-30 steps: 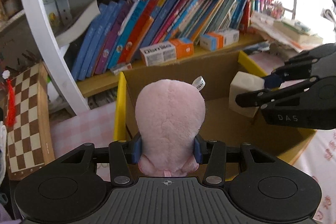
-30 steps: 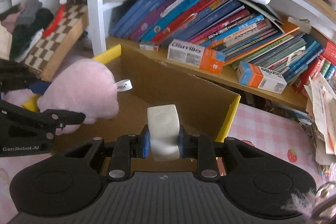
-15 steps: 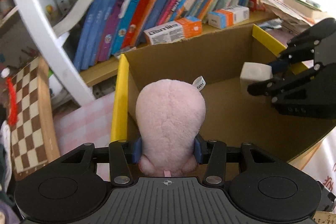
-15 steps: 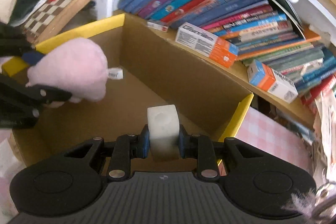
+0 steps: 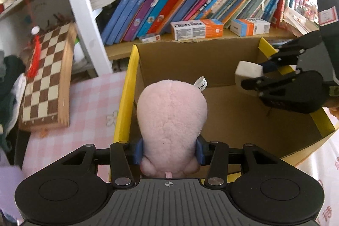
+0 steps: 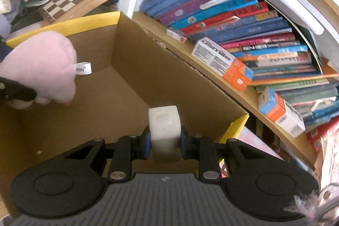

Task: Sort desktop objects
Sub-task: 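Open both tools to drop the pig and cube into the yellow box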

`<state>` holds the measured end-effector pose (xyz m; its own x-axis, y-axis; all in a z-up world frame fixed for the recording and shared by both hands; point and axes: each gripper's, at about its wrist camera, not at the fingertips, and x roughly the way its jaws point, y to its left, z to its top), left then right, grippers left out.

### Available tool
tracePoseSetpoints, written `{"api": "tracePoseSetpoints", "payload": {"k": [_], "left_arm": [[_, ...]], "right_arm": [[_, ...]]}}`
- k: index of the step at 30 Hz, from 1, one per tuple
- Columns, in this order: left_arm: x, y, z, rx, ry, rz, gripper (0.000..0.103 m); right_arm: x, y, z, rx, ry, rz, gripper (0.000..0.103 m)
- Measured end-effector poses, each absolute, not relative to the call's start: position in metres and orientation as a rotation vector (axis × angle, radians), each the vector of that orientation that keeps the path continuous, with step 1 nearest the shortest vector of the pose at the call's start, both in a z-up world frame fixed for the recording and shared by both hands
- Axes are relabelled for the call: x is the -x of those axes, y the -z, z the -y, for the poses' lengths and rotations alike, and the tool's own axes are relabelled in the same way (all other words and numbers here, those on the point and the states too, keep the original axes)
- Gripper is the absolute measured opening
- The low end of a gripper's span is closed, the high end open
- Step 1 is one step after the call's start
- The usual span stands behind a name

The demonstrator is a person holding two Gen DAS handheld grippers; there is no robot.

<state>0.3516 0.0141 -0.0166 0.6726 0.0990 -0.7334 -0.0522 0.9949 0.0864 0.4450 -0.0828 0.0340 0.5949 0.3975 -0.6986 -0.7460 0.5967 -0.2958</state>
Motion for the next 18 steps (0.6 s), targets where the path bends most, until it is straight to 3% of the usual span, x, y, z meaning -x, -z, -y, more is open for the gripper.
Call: {"api": "tracePoseSetpoints", "payload": {"k": [14,16,18], "left_arm": [[-0.380,0.024,-0.010,-0.166,-0.051,-0.829,0.051],[-0.384,0.025,-0.009,-0.177,-0.052,-0.832,0.055],[-0.384,0.024,-0.007,-0.198,-0.056,-0.824,0.064]], "right_arm": [[-0.445,-0.034,0.069,0.634,-0.745,-0.671,0.026],[-0.443,-0.035,0.069,0.639,-0.728,-0.650,0.032],[-0.443,-0.037,0.071,0.627,-0.721,-0.639,0.045]]}}
